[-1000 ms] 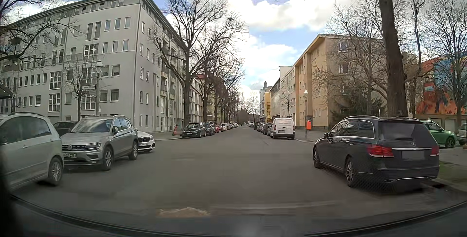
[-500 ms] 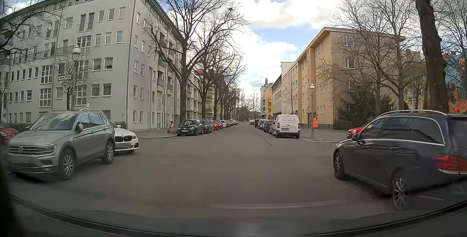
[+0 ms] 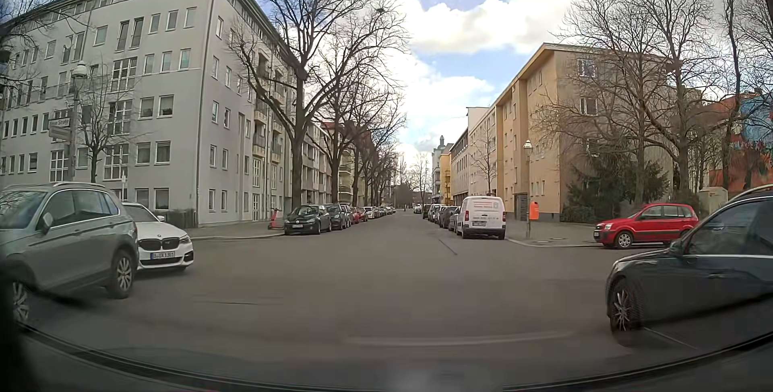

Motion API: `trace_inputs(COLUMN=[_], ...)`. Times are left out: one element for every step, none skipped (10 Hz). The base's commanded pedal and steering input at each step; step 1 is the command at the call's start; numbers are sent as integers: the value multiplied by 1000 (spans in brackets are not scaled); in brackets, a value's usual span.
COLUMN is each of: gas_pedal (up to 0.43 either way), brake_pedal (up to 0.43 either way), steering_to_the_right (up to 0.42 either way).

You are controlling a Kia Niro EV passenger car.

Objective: Follow the waypoints while adhering to traffic rules and regulations

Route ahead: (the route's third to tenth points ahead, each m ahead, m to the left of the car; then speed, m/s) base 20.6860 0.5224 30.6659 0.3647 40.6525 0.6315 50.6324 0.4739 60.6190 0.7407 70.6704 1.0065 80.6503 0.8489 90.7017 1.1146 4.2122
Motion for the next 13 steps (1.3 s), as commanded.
trace_inputs(gas_pedal=[0,0,0,0,0,0,0,0,0,0,0,0,0], brake_pedal=[73,91,116,165,171,183,183,183,189,195,195,195,195], steering_to_the_right=[1,1,3,4,5,5,6,8,9,10,11,10,11])
